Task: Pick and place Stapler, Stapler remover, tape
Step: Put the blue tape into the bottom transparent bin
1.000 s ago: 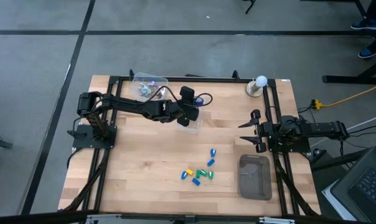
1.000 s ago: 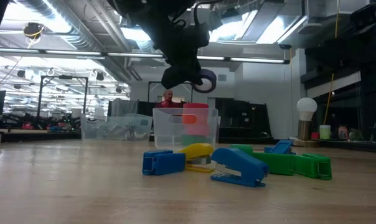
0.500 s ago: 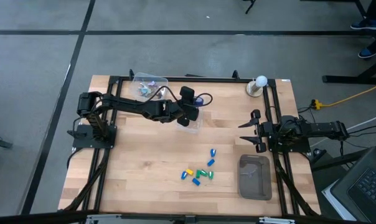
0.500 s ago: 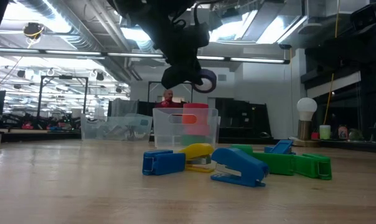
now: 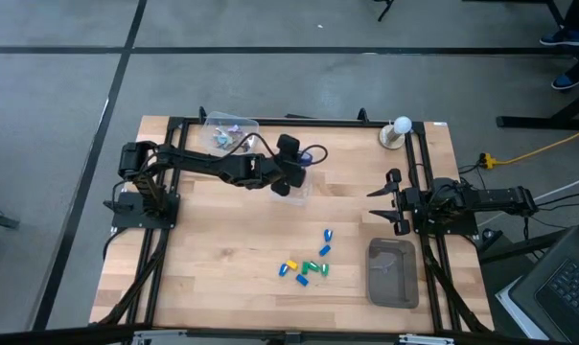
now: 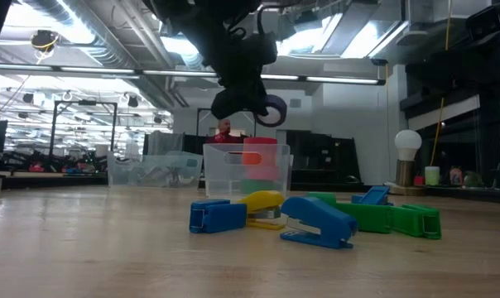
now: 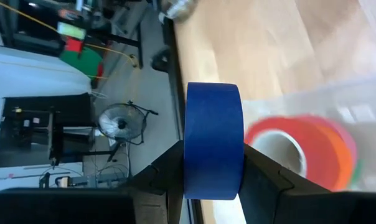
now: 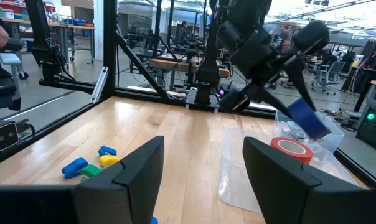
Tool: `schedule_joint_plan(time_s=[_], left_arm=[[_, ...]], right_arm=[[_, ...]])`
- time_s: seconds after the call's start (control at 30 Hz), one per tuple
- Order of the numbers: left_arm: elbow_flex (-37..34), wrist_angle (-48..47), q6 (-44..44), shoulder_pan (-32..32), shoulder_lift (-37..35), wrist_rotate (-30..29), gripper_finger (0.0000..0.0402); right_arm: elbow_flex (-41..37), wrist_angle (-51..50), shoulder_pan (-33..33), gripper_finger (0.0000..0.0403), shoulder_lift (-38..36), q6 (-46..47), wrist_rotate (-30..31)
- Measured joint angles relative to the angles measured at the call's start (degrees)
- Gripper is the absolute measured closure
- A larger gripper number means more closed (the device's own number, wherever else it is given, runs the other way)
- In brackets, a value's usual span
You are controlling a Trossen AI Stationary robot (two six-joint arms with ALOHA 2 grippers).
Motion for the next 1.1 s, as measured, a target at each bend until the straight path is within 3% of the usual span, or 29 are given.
schedule_joint_plan(time_s=[0.2,0.5,1.1], left_arm=[[0.0,-6.6,-0.1,0.0,0.0,0.5,0.0285],[0.0,-5.1,0.1,0.1,0.0,-2.0,0.0285],[0.0,-5.1,0.5,1.3,0.0,3.2,0.0285]], right_arm=[[0.0,0.0,0.0,0.0178,0.0,0.0,0.0],[0.0,0.0,0.0,0.0178,0.0,0.0,0.0],[0.0,0.0,0.0,0.0178,0.0,0.0,0.0]])
